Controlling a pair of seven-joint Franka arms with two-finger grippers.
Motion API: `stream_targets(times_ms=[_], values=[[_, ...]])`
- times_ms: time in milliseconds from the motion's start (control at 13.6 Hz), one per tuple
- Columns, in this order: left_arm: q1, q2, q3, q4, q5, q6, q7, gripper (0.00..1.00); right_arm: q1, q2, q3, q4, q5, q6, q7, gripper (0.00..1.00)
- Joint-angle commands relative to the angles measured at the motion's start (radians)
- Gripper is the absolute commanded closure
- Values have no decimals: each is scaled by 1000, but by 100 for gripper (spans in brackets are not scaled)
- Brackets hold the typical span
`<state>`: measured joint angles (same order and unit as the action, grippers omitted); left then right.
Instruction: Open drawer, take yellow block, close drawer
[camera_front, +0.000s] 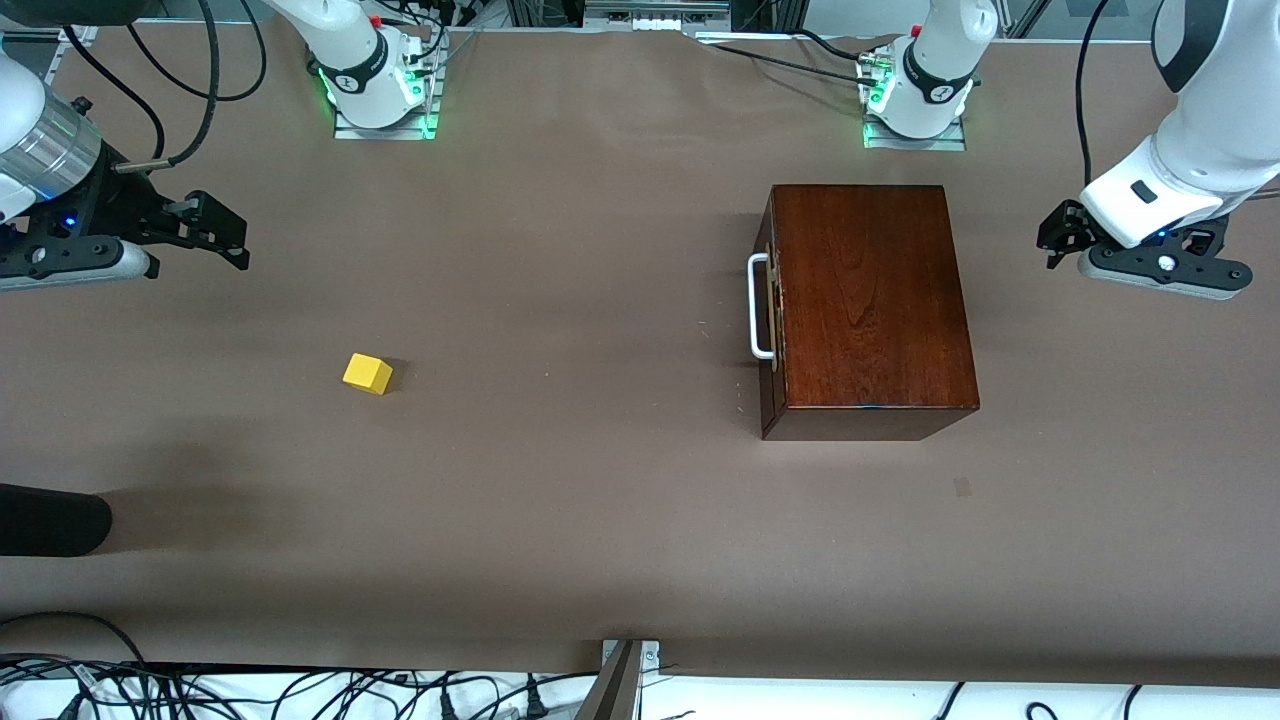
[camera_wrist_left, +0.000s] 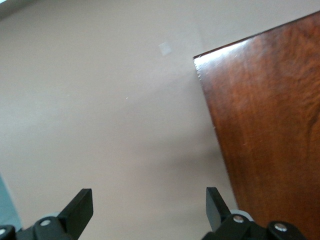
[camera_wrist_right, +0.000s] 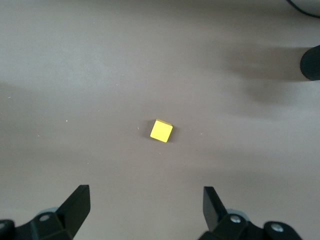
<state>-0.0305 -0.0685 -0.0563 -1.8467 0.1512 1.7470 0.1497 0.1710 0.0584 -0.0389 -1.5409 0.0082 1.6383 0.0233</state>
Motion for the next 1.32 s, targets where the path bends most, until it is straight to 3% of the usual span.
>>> stream_targets(times_ms=[0,147,294,514,1248], values=[[23,5,7,26,-146,6,-62,0,-10,6,8,25,-10,-23,-3,0],[20,41,9,102,-144,-33,-223,0,-10,8,8,25,-10,-23,-3,0],[9,41,15,115,-145,-57,-323,0,-10,8,8,25,-10,-23,-3,0],[-34,39,94,121,-156,-57,-329,0,-10,8,8,24,-10,-31,-2,0],[-20,38,36,147,-104,-90,-387,0,-10,8,8,25,-10,-34,0,0]])
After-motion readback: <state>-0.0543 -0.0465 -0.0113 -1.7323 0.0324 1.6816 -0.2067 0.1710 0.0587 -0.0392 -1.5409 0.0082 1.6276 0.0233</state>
